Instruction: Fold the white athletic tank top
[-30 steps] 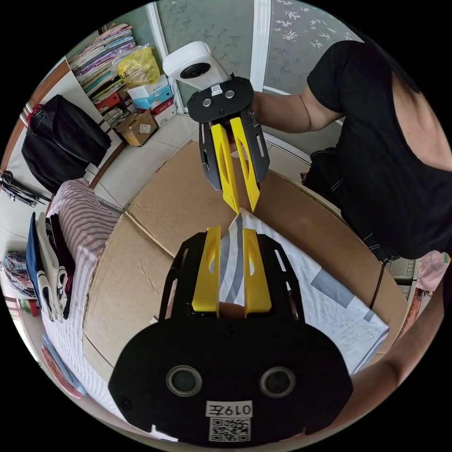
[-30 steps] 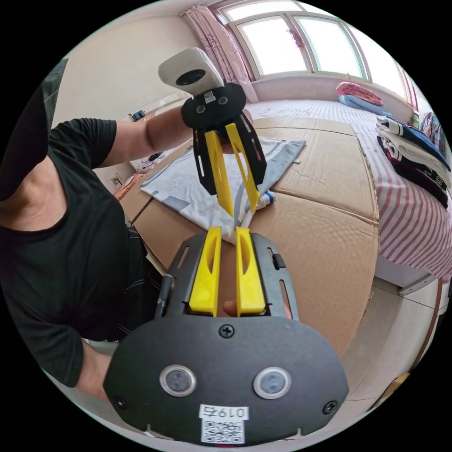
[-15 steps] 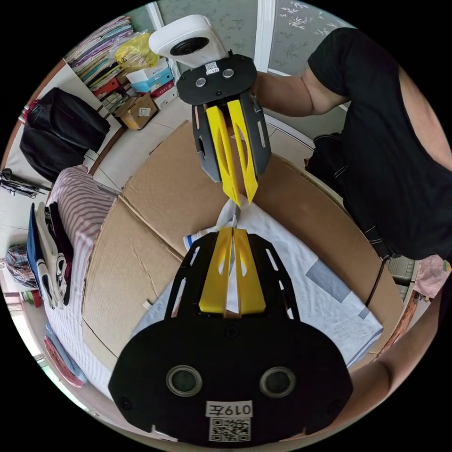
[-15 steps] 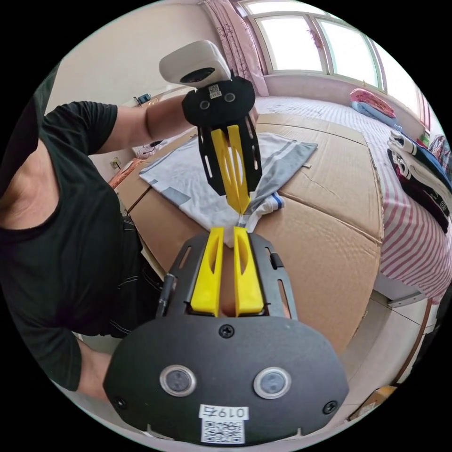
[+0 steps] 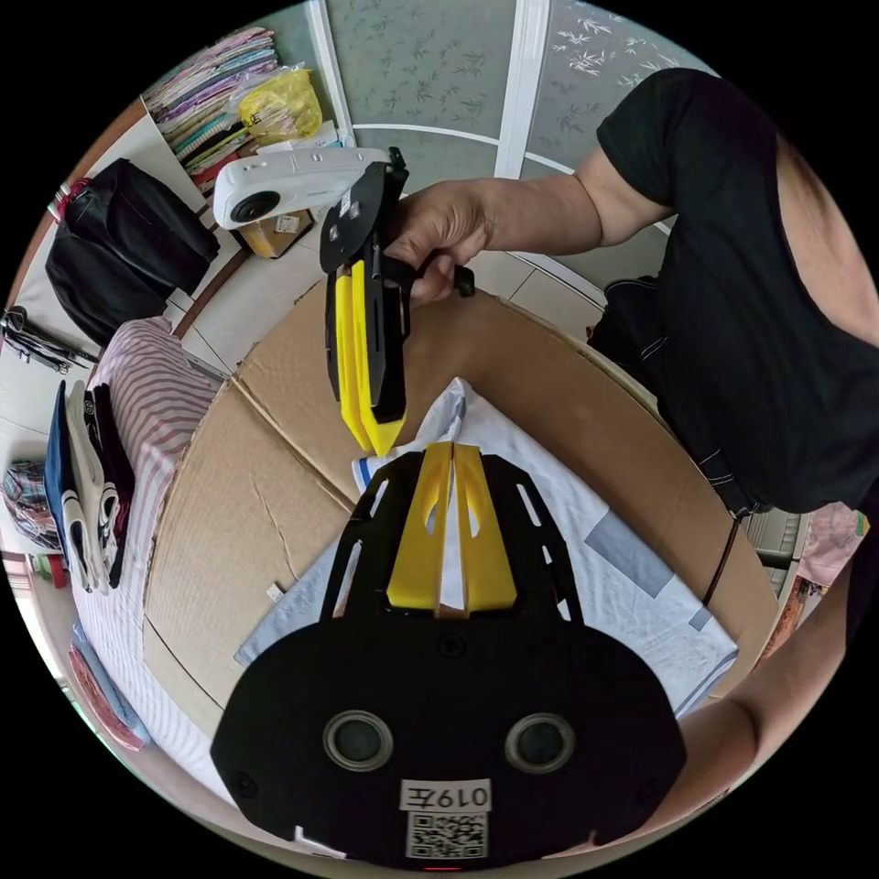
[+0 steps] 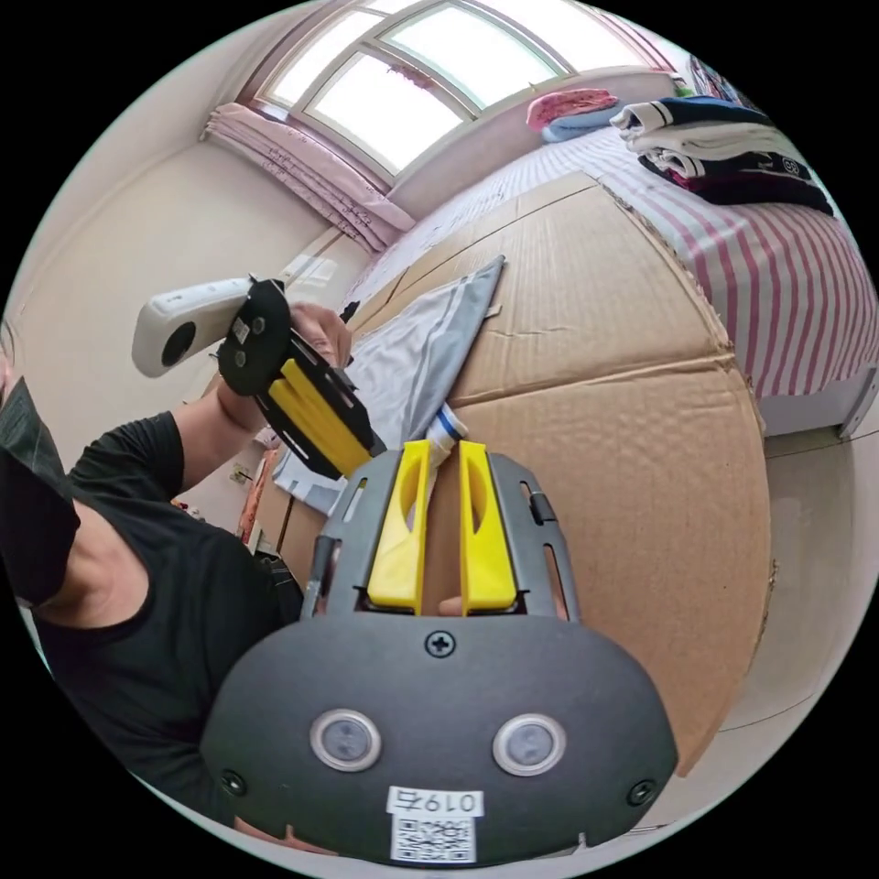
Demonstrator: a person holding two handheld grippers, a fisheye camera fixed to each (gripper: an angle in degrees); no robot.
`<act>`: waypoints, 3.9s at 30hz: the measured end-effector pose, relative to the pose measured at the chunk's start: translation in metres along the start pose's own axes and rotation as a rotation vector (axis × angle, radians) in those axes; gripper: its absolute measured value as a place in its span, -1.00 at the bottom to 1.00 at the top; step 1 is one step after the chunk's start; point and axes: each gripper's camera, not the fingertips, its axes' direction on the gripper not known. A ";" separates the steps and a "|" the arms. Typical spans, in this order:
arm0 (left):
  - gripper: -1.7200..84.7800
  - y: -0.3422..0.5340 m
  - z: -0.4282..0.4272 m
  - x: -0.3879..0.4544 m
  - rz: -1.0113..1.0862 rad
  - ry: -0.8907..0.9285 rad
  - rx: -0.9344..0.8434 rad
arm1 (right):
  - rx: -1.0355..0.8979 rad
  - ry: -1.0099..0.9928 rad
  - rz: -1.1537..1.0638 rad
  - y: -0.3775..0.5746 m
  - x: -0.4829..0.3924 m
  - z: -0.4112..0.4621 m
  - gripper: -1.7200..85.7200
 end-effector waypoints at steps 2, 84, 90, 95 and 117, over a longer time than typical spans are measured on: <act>-0.95 0.002 -0.001 -0.003 -0.001 -0.010 0.013 | -0.004 -0.013 0.028 -0.004 0.007 0.000 -0.83; -0.94 0.015 0.025 -0.198 -0.037 0.156 -0.260 | -0.272 0.010 -0.369 0.019 -0.055 0.053 -0.98; -0.94 0.019 0.018 -0.211 -0.074 0.131 -0.230 | -0.258 0.018 -0.355 0.023 -0.054 0.049 -0.98; -0.94 0.027 0.009 -0.224 -0.126 0.124 -0.166 | -0.244 0.004 -0.321 0.028 -0.047 0.045 -0.98; -0.94 0.047 0.003 -0.235 -0.205 0.216 -0.041 | -0.178 -0.108 -0.194 0.046 -0.017 0.036 -0.96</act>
